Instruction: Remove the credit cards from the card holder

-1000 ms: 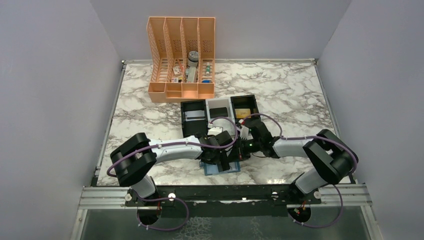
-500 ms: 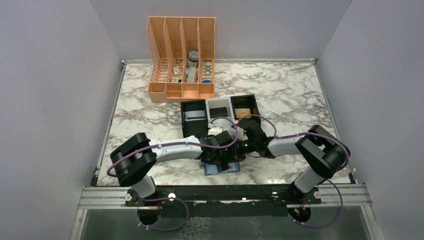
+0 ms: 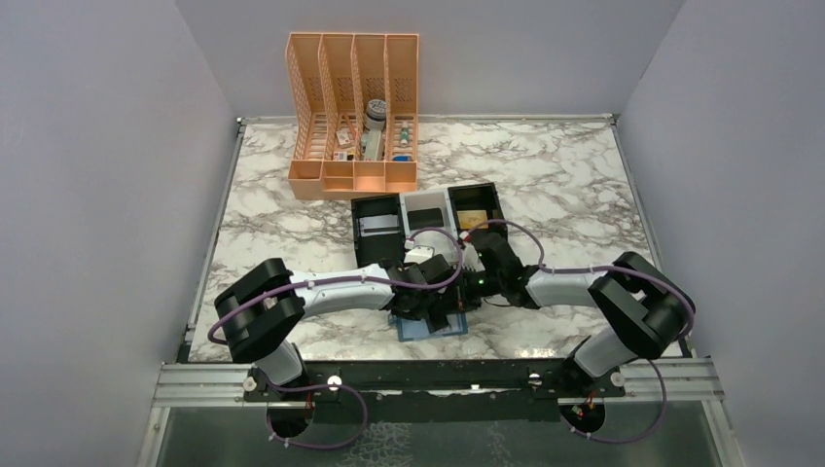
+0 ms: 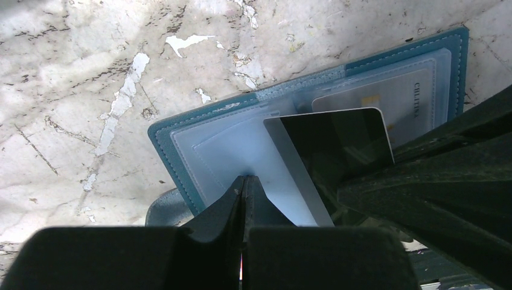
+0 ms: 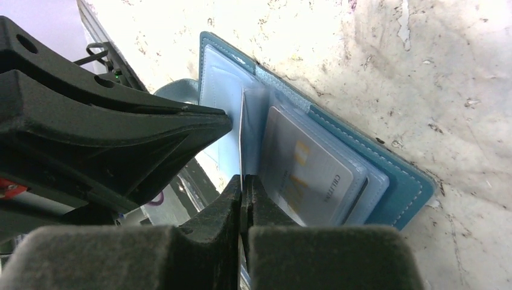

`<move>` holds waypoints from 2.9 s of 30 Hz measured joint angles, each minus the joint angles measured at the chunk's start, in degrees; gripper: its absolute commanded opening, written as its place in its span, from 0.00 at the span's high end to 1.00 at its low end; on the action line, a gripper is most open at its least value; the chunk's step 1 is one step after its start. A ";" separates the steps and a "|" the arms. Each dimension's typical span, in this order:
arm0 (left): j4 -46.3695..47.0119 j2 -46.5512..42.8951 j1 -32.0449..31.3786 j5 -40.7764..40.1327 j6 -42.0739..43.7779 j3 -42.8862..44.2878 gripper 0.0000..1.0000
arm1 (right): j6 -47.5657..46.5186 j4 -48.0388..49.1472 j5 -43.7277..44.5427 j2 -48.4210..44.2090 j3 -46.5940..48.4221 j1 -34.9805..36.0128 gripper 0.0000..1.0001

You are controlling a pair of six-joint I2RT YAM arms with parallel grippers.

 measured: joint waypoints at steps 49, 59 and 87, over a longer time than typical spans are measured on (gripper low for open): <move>-5.70 -31.71 37.97 -6.56 27.74 -5.27 0.01 | -77.59 -5.20 27.71 -10.19 17.11 2.56 0.99; -4.22 -33.70 38.07 -9.99 27.80 -5.27 0.01 | -88.06 -5.49 33.11 3.87 26.60 2.58 0.99; -4.11 -35.50 38.77 -11.74 27.76 -5.27 0.01 | -98.42 -5.79 38.10 23.21 36.98 2.56 0.73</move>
